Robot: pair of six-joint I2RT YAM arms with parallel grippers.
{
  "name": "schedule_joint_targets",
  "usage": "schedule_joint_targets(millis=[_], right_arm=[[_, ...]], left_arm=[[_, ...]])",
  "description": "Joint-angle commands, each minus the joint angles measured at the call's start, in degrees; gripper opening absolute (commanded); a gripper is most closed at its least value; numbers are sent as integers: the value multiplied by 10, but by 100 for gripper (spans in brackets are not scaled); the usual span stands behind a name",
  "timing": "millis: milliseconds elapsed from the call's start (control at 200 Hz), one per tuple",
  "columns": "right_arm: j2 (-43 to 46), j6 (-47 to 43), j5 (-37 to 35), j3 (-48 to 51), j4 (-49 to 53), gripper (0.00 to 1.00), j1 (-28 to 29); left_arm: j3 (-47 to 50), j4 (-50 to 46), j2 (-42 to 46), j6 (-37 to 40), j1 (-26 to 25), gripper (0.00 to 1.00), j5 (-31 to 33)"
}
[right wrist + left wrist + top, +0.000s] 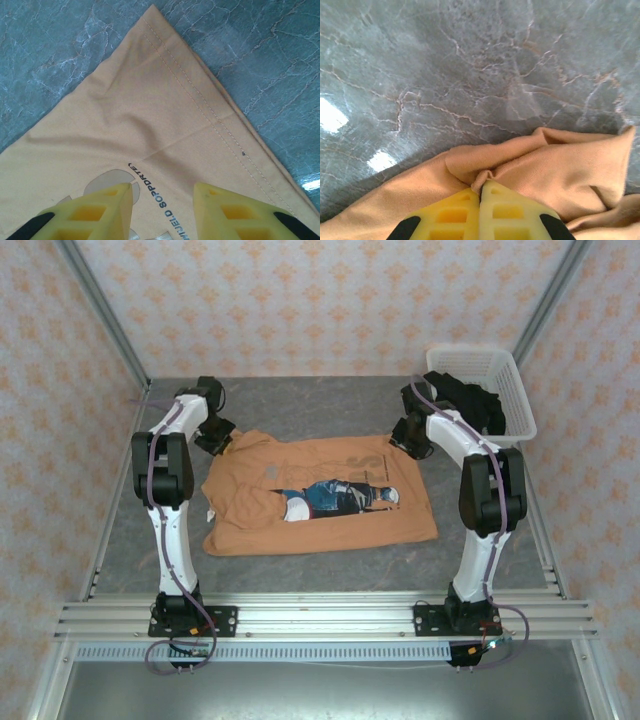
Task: Fold and stack the t-shirts
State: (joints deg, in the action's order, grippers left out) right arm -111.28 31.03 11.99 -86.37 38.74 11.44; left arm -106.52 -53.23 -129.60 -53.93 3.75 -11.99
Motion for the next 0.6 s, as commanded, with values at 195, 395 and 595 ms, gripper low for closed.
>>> schedule_joint_targets(millis=[195, 395, 595], right_arm=[[-18, 7, -7, -34, 15, 37, -4], [-22, 10, -4, -40, 16, 37, -3], [-26, 9, -7, -45, 17, 37, -3]], left_arm=[[-53, -48, 3, 11, -2, 6, 11], [-60, -56, -9, 19, -2, 7, 4], [-52, -50, -1, 19, -3, 0, 4]])
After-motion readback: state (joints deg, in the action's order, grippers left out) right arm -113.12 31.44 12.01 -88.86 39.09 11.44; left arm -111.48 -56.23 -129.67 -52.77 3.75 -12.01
